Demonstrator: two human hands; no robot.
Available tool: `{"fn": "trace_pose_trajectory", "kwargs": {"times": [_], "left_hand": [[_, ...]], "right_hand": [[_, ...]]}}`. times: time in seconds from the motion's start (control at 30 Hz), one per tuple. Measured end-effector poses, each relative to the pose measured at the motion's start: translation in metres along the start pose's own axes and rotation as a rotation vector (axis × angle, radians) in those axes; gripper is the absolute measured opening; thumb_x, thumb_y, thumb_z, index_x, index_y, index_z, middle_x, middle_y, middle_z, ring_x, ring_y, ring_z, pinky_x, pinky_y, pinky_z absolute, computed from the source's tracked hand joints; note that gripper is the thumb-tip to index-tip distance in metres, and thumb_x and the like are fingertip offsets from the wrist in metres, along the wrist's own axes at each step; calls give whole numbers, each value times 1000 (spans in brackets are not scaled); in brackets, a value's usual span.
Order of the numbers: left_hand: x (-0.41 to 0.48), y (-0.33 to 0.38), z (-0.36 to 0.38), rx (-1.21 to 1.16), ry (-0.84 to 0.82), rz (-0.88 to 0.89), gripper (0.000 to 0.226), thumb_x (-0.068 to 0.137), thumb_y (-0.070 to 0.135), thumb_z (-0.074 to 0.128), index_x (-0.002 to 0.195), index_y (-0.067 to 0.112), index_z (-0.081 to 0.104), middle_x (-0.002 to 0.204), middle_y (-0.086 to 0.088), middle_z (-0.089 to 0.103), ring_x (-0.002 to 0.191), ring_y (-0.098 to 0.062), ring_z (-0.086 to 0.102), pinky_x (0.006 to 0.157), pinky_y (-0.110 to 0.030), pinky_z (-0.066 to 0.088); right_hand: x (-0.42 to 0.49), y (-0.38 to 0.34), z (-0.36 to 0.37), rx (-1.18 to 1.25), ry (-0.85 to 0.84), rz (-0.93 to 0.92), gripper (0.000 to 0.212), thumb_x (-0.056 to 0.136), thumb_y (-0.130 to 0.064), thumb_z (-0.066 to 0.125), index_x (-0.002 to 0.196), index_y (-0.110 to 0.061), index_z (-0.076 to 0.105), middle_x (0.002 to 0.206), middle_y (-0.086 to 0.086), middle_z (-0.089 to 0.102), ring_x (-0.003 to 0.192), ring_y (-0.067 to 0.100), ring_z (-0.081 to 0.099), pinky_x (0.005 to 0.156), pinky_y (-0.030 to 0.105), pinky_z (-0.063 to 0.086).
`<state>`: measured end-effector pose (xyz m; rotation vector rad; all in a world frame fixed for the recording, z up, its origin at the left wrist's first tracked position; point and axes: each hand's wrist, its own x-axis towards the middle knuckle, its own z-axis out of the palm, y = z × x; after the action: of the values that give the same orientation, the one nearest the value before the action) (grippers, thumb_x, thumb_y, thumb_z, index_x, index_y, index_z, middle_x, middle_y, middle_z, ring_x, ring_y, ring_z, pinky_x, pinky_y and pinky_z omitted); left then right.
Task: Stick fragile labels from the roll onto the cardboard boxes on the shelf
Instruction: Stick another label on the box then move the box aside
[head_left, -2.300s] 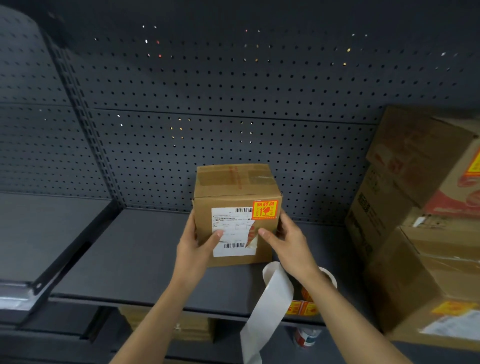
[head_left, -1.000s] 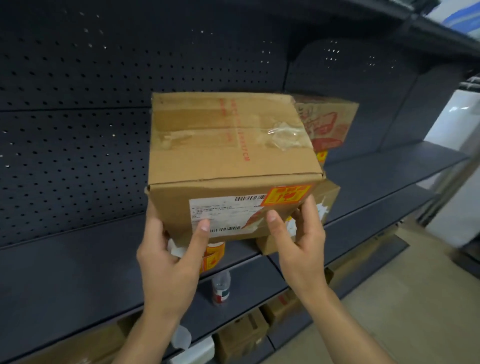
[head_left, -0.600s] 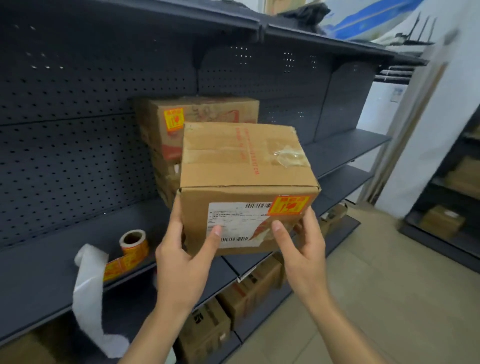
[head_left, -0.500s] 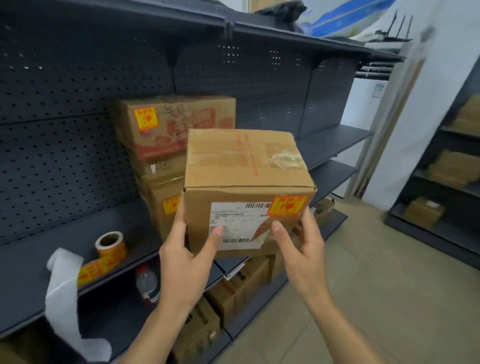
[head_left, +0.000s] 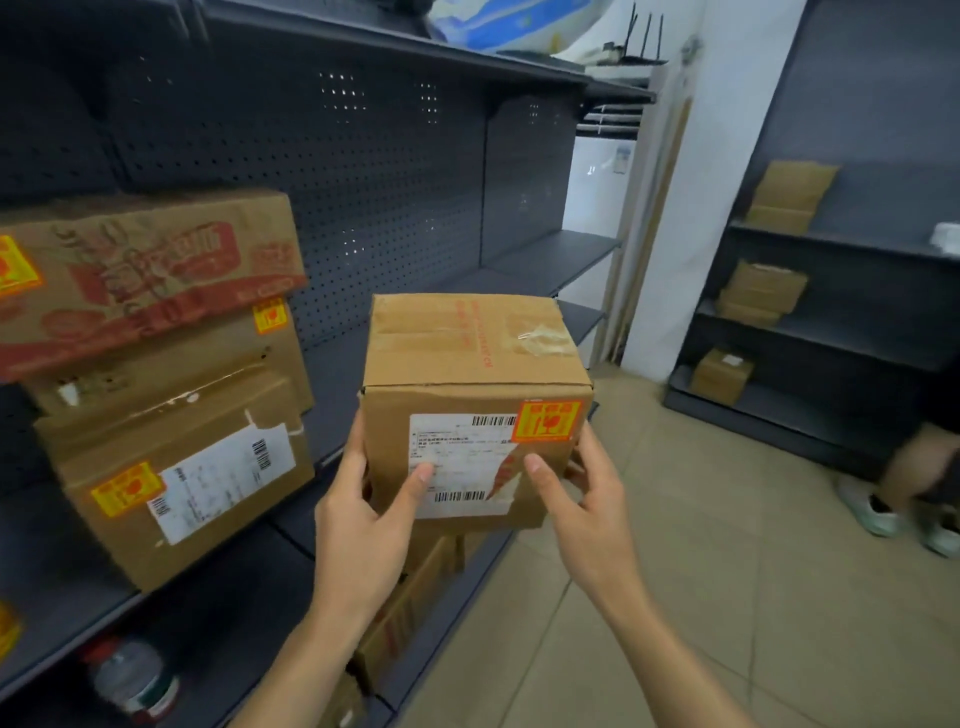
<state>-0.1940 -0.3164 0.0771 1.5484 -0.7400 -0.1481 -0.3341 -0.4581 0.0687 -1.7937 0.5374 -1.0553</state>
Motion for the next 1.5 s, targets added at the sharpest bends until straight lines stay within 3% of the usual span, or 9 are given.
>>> {"fn": "trace_pose_trajectory", "kwargs": {"times": [0.23,0.3,0.4,0.5,0.7,0.83,1.03,1.27,1.5], "left_hand": [[74,-31,20,-26,-59,-6,68,90,26,72,150,31,42,117,27,69,110,9,62,98,-30,56],[94,-39,22,-31,-75,1,63,90,25,72,148,27,46,117,23,70,108,9,63,95,-28,57],[120,-52,27,-35,-83,4,60,90,25,71,145,24,49,118,21,69,108,9,63,85,-12,55],[141,-64,32,-24,-81,-7,59,90,26,70,145,23,49,117,21,69,106,9,64,79,-9,54],[176,-87,54,14,-45,-56,59,90,25,71,145,25,49,116,21,70,105,7,65,87,-21,58],[201,-96,81,63,-1,-63,59,90,22,72,144,28,50,117,21,70,107,7,64,86,-16,57],[238,-100,132,108,100,-111,64,89,25,73,147,34,46,121,22,69,111,2,65,98,-40,56],[268,-110,160,132,256,-167,62,90,27,73,145,37,47,117,25,70,111,1,66,100,-42,55],[290,-126,140,185,438,-205,67,91,28,71,149,41,41,126,20,67,116,-1,63,101,-38,54]], "right_hand": [[60,27,16,-30,35,24,44,97,-29,62,139,-36,52,127,-18,65,118,3,60,90,12,47],[78,33,24,-38,44,18,42,97,-30,62,137,-37,54,125,-19,66,117,3,60,93,19,49],[101,44,35,-44,41,29,39,98,-29,62,135,-37,55,126,-18,67,119,6,60,99,32,50],[124,56,44,-46,34,41,38,98,-27,62,135,-35,56,125,-18,67,119,6,61,100,36,50],[169,89,45,-47,-22,63,39,99,-22,62,136,-33,55,123,-18,68,117,7,62,98,38,52],[204,118,37,-24,-59,62,40,99,-21,62,136,-33,55,126,-13,68,120,13,62,99,46,52],[269,152,13,29,-167,52,42,99,-22,62,138,-37,53,125,-15,68,119,11,63,99,46,53],[335,181,14,65,-334,29,45,97,-23,64,138,-37,53,123,-20,68,118,2,61,97,27,51],[377,192,67,142,-507,11,43,98,-22,63,136,-40,53,123,-20,68,117,3,62,97,32,52]]}}
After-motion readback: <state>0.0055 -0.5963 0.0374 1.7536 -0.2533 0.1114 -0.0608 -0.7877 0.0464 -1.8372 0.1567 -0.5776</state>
